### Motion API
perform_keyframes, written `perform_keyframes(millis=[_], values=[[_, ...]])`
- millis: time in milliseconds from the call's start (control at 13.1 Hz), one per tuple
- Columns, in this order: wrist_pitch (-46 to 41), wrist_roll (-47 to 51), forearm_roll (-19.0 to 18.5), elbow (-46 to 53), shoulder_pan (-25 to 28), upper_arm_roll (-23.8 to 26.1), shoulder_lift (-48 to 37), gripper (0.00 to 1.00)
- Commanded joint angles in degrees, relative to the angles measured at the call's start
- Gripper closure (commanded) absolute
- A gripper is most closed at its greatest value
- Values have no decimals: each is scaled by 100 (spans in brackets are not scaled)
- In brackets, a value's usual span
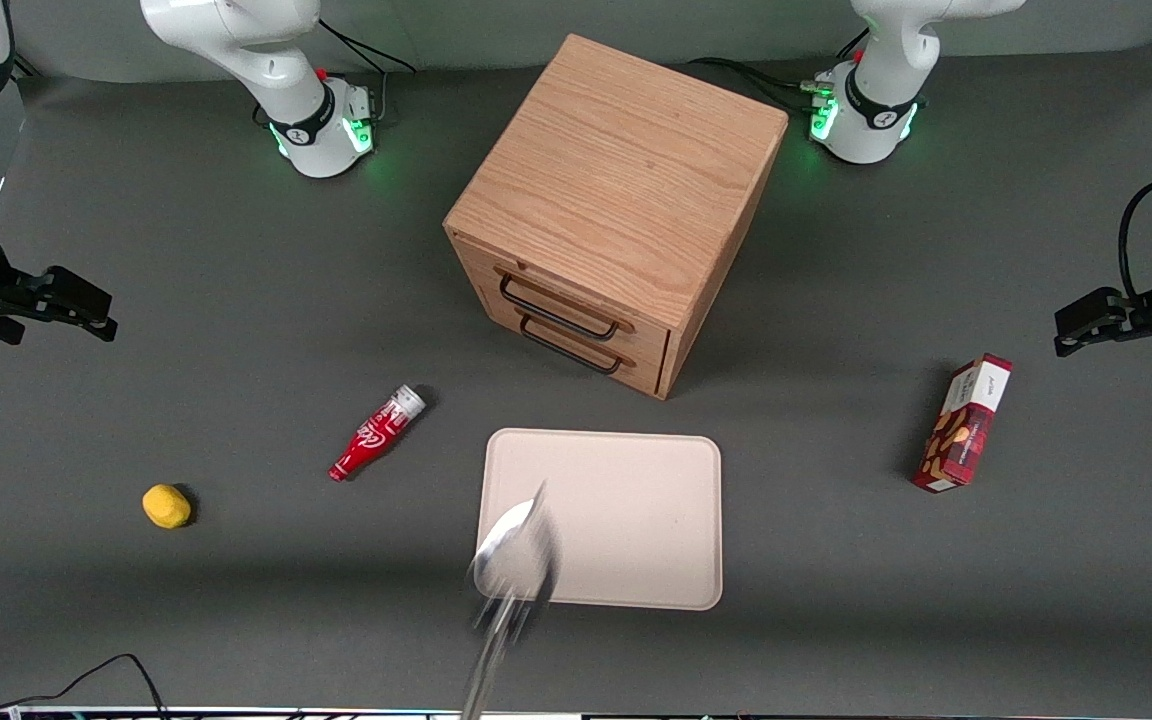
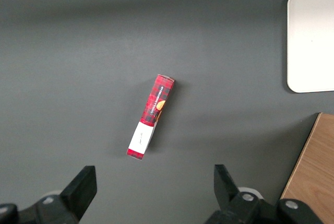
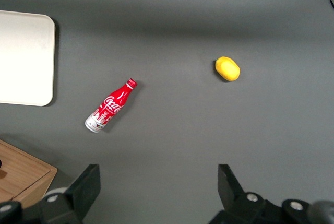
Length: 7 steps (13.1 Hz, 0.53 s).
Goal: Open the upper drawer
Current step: 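Lift the right gripper and swing it toward the wooden cabinet's drawers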
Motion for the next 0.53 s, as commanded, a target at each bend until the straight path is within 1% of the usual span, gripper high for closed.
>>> perform_keyframes(millis=[0,305,457], values=[[-111,-55,51,167,44,-48,74,0],[-172,-265,139,158,114,74,92,0],[-322,-1297,148,158,176,276,92,0]])
